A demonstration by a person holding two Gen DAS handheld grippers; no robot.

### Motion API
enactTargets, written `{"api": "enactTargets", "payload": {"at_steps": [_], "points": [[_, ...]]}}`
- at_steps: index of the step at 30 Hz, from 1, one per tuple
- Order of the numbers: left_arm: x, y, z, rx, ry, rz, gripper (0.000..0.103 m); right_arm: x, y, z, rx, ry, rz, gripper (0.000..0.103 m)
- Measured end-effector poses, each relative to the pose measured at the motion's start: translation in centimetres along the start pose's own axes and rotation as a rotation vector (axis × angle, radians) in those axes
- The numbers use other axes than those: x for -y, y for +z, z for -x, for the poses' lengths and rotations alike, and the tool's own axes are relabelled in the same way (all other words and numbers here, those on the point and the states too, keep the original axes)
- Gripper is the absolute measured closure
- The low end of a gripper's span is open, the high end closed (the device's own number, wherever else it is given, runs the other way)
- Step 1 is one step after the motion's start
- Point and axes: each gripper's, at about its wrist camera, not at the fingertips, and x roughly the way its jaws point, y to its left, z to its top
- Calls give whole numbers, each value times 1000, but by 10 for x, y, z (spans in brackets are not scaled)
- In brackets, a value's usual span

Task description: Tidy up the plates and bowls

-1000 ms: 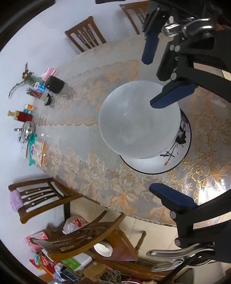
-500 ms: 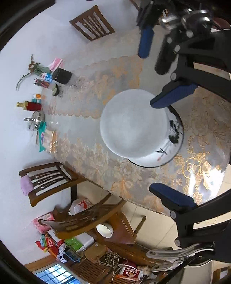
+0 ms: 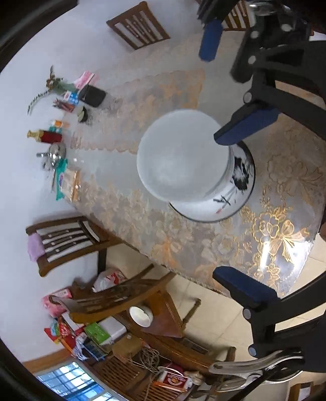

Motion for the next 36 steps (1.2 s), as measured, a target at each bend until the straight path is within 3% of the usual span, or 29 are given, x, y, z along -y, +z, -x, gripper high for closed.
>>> {"api": "enactTargets", "payload": {"at_steps": [8,17,28,36], "points": [[-12,-2,-4,-13,10,-38,0,-6,1,-3,32,-35,9,24],[-22,3,-7,6,0,-39,0,-15,4,-2,46,-45,37,23],[-23,14,5,78,6,-73,0,-18,7,-9,13,-142,50,23],[-24,13,-2,53,30,-85,0,-13,11,-8,36,-136,7,23]]}}
